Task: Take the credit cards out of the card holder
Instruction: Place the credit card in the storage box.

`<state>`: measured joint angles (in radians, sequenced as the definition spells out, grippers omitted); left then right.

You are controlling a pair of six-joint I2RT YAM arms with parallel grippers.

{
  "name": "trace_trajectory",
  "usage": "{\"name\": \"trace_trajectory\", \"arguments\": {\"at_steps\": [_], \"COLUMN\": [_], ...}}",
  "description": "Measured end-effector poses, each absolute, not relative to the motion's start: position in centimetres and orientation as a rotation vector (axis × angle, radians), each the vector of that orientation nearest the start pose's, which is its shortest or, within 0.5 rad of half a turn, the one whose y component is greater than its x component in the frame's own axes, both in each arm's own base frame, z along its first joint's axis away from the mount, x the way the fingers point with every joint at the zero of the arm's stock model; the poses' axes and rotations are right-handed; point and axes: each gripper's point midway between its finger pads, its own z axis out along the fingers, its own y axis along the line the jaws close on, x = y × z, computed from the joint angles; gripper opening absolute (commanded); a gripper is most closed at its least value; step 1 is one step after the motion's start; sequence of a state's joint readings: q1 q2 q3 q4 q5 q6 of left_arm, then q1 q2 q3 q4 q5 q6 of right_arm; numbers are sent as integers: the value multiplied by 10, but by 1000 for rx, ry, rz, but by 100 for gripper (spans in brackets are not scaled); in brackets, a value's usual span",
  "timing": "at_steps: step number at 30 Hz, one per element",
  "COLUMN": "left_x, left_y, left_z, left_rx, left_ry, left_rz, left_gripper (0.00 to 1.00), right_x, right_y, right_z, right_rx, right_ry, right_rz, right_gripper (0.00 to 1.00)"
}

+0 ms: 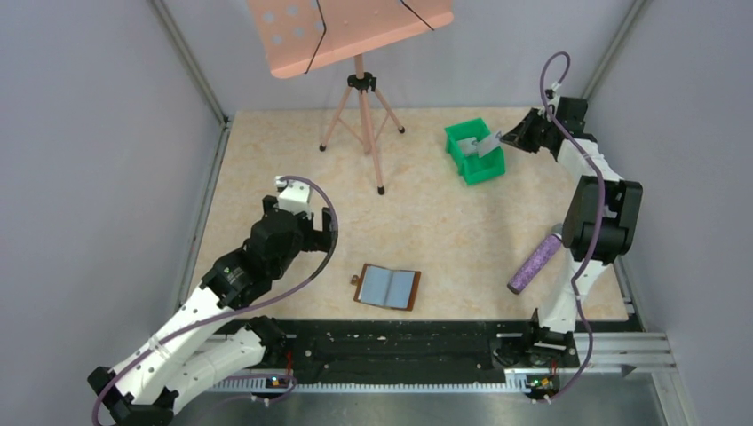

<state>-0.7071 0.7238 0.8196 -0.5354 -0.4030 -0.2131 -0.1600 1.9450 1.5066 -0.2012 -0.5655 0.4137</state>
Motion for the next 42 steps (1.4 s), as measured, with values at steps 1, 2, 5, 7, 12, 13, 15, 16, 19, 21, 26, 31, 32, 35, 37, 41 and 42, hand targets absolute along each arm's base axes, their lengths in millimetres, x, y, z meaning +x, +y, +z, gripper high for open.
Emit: {"name": "trace_trajectory", "arguments": {"at_steps": [1, 2, 5, 7, 12, 13, 15, 16, 19, 21, 26, 31, 32, 35, 37, 41, 42], "left_x": [237, 237, 237, 237, 239, 239, 239, 239, 239, 240, 241, 241, 241, 242, 242, 243, 244], "left_y": [-121, -120, -118, -117, -115, -115, -115, -114, -113, -113, -110, -108, -108, -107, -106, -103, -103], "left_z": [233, 234, 231, 229, 223, 221, 221, 221, 221, 221, 222, 223, 223, 223, 223, 223, 222], "left_rx": [229, 225, 224, 223, 224, 226, 225, 224, 220, 218, 207, 200, 198, 194, 191, 180, 176], "left_ry": [1962, 1960, 1963, 1968, 1990, 1996, 1998, 1998, 1996, 1995, 1992, 1991, 1991, 1990, 1989, 1992, 1994], "left_rz": [-189, -185, -175, -166, -135, -128, -123, -122, -116, -113, -104, -99, -96, -92, -88, -86, -84], "left_gripper": [99, 99, 99, 99, 99, 99, 99, 99, 99, 99, 99, 99, 99, 99, 99, 99, 99], "right_x": [528, 534, 544, 553, 565, 565, 565, 567, 577, 585, 589, 592, 593, 598, 603, 612, 615], "right_y": [26, 28, 40, 50, 70, 73, 76, 78, 79, 79, 80, 79, 79, 77, 75, 71, 70], "right_z": [151, 150, 146, 142, 126, 122, 116, 115, 113, 113, 106, 94, 94, 99, 108, 129, 134], "right_rx": [312, 308, 288, 268, 242, 242, 243, 240, 235, 230, 234, 251, 255, 258, 256, 242, 239], "right_ry": [2173, 2170, 2172, 2176, 2201, 2208, 2221, 2222, 2213, 2205, 2211, 2232, 2235, 2233, 2220, 2195, 2186], "right_rz": [768, 770, 785, 790, 794, 791, 784, 782, 773, 772, 779, 777, 773, 762, 749, 713, 704], "right_gripper": [0, 0, 0, 0, 0, 0, 0, 0, 0, 0, 0, 15, 18, 28, 33, 37, 38]}}
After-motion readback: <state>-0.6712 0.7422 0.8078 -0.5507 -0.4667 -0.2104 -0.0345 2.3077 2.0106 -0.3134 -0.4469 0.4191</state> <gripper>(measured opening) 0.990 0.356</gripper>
